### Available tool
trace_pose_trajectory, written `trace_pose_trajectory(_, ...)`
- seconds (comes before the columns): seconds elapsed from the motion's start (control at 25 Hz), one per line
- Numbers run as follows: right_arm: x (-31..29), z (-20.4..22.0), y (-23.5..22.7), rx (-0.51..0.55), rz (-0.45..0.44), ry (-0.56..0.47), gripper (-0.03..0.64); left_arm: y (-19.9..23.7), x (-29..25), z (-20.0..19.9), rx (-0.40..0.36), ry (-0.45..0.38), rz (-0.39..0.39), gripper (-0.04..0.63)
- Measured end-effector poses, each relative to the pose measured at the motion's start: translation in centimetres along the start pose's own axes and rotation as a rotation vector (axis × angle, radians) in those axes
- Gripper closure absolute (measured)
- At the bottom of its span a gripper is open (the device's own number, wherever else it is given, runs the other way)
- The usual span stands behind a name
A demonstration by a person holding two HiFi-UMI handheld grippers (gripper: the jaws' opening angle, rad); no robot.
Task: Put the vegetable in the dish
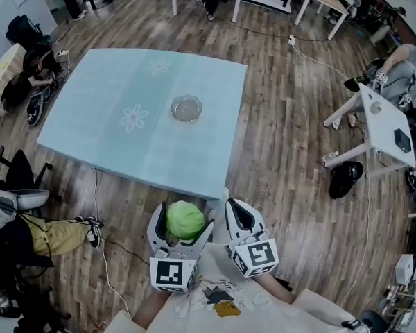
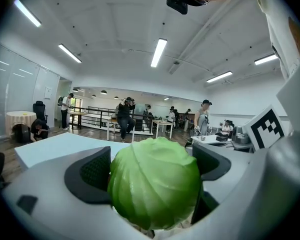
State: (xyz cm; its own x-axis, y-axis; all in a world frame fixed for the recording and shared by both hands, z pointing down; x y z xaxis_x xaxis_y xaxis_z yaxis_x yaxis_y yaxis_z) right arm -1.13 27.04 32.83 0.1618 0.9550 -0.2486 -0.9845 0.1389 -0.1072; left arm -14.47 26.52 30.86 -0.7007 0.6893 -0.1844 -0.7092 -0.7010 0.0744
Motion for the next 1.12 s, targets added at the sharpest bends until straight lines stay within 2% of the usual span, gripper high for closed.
trace_pose_trajectory(0.08,-1.5,-0.5,-0.7,0.0,-0.013,-0.003,0.594,0.8,-1.2,-0.4,0.001,-0.002,-0.023,0.078)
trace_pose_trajectory(0.36,-6.4,-1.7,-3.1,-0.01,-0.037,0.024,0.594,2.5,-5.7,-1.8,0.017,0.036,-0.03,0.078)
trace_pose_trajectory(0.52,-9.8,-2.3,-5.1,-0.017,-0.05,0.033,0.594,4.0,-9.1,-2.4,0.067,0.079,-0.064,0.078)
trace_pose_trajectory(0.68,-13.5,-3.0,-7.6,-0.021,-0.068,0.03,0.594,6.0,-12.7,-2.3,0.011,0.047,-0.095,0.078)
trace_pose_trajectory(1.12,-21.7,-6.3,-14.8,-0.018,-0.143,0.054,0.594,7.6,-22.7,-5.8,0.013,0.038,-0.183,0.078)
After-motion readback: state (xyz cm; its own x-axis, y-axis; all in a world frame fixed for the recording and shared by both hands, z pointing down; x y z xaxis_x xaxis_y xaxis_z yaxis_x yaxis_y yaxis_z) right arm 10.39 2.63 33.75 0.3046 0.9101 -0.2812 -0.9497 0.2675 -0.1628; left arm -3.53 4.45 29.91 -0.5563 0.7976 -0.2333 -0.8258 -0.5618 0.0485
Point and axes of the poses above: the fingertips, and each gripper's own axes: x backward along the fingers, y to its left, z out of its underside, the point moved 3 cm from there along x, backward along the fingers, and after that the axes turned 7 degrees about z, right-handed, at the moved point
